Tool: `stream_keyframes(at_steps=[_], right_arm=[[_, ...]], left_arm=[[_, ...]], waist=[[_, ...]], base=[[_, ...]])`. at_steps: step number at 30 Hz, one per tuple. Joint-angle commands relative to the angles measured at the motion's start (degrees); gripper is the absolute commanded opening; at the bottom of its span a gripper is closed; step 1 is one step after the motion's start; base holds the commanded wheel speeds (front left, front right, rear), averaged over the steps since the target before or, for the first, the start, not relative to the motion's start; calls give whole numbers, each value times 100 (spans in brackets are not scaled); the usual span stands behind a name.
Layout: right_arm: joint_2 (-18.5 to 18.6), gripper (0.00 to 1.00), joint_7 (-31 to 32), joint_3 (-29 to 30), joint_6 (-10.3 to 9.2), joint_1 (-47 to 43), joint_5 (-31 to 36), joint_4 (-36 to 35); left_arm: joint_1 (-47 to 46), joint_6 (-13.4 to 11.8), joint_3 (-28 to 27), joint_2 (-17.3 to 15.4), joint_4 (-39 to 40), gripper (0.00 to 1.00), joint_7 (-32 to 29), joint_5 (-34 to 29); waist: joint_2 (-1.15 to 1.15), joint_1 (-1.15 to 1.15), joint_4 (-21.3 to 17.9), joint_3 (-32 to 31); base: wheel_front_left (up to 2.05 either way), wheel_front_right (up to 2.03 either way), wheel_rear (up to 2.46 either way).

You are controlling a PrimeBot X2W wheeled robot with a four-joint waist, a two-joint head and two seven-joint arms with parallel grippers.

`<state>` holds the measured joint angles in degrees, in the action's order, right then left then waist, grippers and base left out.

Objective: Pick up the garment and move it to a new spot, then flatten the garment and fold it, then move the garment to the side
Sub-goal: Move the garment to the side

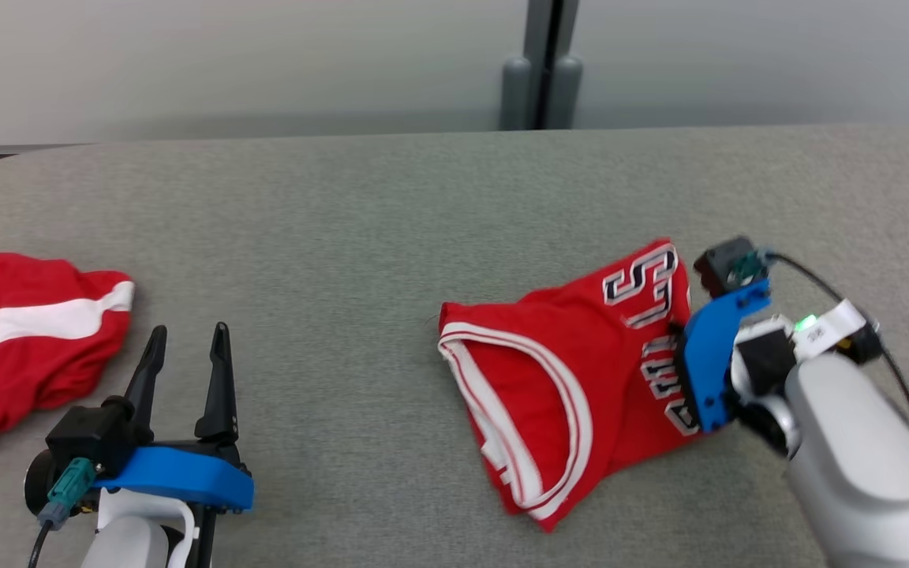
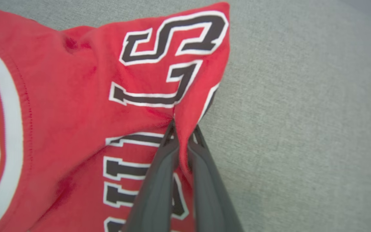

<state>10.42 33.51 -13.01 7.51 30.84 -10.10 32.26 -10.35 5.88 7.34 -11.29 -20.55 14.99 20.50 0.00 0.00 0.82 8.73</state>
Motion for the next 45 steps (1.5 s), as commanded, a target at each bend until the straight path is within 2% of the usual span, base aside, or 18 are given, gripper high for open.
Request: stream_keyframes(at_steps=[1,8,12,16,21,26,33,41,42,43,44,45], right_arm=[[194,0,25,-126,-3,170,-68,-112],[1254,0,292,-885,-3,939,-313,-832],[1836,0,156,-1101,-4,1293,-401,-1018],[2265,0,-131,-1040,-3,1554,-358,-893],[2536,0,-648,-785,-3,1782,-251,-632],[2589,0,-1075,-383,-5,1985,-85,-158],[2380,0,-1576,358,-6,2111,421,267],[2121,0,-1979,1127,-6,2143,1125,492],[2087,2,-2007,1189,-5,2140,1205,490],[2046,25,-2023,1250,-5,2133,1279,493],[2013,91,-2055,1304,-5,2123,1353,489],[1986,100,-2090,1378,-6,2120,1409,478]], left_arm=[[-77,6,-26,-5,45,100,24,-18],[-288,28,-61,-38,331,100,23,-117],[-504,38,-91,-74,506,100,19,-165],[-748,53,-87,-167,701,100,20,-227],[-1043,53,-15,-373,965,100,-81,-351],[-1155,12,-49,-592,1298,100,-288,-421],[-1258,-40,-92,-813,1683,100,-576,-464],[-1257,-57,-17,-927,1965,100,-776,-486],[-1250,-56,-21,-938,1983,100,-784,-474],[-1239,-56,-28,-949,1995,100,-799,-457],[-1221,-58,-30,-957,2001,100,-809,-444],[-1200,-60,-24,-955,2004,100,-806,-435]], waist=[[0,0,-71,41],[0,0,-633,501],[0,0,-978,835],[0,0,-1267,1180],[0,0,-1527,1621],[0,0,-1735,2012],[0,0,-1891,2379],[0,0,-1917,2495],[0,0,-1906,2494],[0,0,-1895,2491],[0,0,-1884,2486],[0,0,-1863,2476]], base=[[0,0,0],[0,0,0],[0,0,0],[0,0,0],[0,0,0],[0,0,0],[0,0,0],[0,0,0],[0,0,0],[0,0,0],[0,0,0],[0,0,0]])
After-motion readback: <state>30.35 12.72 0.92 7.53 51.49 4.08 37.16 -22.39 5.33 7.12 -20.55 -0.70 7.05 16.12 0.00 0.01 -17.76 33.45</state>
